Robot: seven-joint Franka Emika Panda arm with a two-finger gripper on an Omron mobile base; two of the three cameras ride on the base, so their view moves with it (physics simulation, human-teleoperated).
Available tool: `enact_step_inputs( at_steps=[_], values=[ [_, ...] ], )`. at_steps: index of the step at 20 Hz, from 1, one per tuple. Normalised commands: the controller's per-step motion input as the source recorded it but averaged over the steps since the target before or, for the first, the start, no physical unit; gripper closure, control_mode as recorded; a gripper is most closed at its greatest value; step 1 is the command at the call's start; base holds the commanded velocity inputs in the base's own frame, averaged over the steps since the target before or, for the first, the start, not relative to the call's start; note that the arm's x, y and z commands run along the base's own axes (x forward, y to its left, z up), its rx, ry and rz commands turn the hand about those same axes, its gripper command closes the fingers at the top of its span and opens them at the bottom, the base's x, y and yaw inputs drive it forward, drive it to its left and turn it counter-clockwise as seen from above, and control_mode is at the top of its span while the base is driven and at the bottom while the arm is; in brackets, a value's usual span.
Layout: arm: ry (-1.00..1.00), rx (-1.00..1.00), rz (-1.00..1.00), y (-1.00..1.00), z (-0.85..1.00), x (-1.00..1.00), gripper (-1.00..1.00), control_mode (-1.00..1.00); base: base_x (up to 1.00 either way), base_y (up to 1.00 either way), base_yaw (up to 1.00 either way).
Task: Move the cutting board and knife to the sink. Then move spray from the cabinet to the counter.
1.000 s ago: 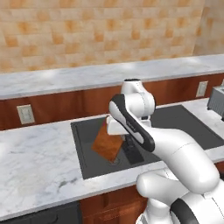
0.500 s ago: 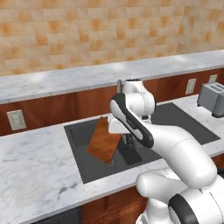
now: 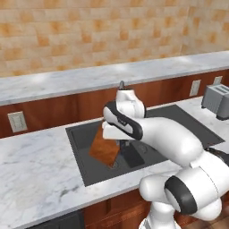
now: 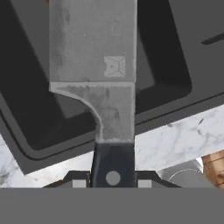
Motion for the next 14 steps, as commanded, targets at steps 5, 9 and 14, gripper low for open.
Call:
enact_step_inputs(
  at_steps=[5,9,14],
  values=[
    [0.01,-0.11,-0.01,0.47,-0.54,0.49,1.0,-1.0,0.0,0.0,0.0],
    [0.0,-0.11,-0.04,0.09,-0.65,0.48,1.0,-1.0,0.0,0.0,0.0],
    [0.0,-0.09,-0.06,0.0,-0.67,0.41,1.0,-1.0,0.0,0.0,0.0]
  ],
)
